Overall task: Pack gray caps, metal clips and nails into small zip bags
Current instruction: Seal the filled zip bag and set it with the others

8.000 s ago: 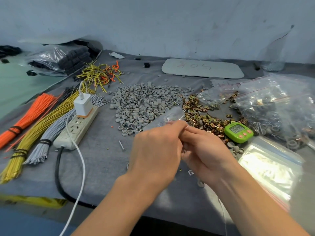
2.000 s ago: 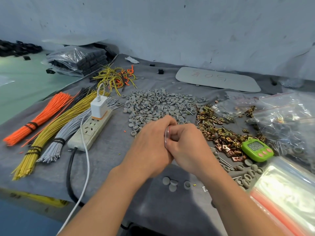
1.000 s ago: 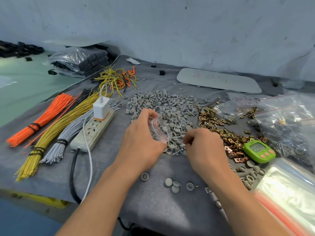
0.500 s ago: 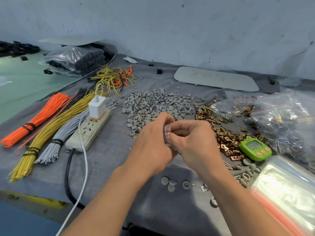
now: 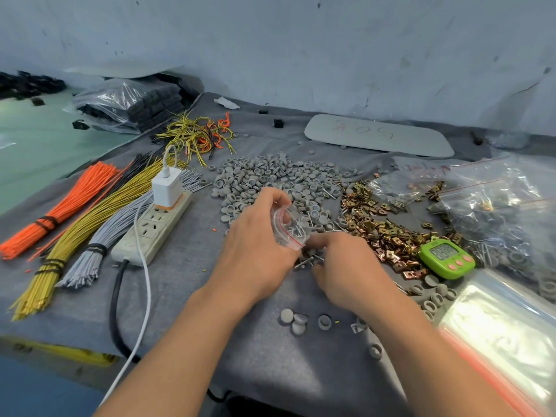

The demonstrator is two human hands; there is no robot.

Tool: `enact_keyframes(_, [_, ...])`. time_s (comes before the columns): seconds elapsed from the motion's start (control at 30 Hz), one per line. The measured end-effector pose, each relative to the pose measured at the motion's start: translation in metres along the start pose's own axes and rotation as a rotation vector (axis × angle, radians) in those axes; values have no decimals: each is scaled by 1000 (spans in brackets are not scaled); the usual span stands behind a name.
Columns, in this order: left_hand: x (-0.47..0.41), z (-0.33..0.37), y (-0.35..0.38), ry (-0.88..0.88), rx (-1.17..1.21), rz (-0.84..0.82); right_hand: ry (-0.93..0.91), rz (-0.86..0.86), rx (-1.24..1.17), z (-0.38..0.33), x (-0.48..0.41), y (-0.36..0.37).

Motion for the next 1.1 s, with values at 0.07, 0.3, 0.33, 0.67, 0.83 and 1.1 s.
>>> enact_keyframes(0.07, [0, 1, 1, -6, 4, -13, 15, -15, 75, -3, 0, 2])
enact_keyframes(0.3, [1, 1, 3, -4, 3, -38, 9, 66, 29, -1, 2, 1])
enact_keyframes(0.33, [1, 1, 3, -6, 3, -45, 2, 64, 40, -1, 2, 1])
enact_keyframes(0.67, [0, -1, 9, -12, -42, -58, -68, 284, -206, 7, 4, -19])
enact_keyframes(0.83, [2, 1, 12, -2, -91, -86, -77, 286, -722, 7, 4, -26])
enact_keyframes(1.1, [2, 4, 13, -2, -117, -98, -106, 304, -953, 7, 4, -29])
Point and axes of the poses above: each hand's wrist, its own x-axis away from the middle knuckle, its own y-axis out of the palm, z = x × y, the point moved 6 cm from there along -x, towards the middle knuckle, and after that the axes turned 8 degrees about -x, right-handed, at the moved point
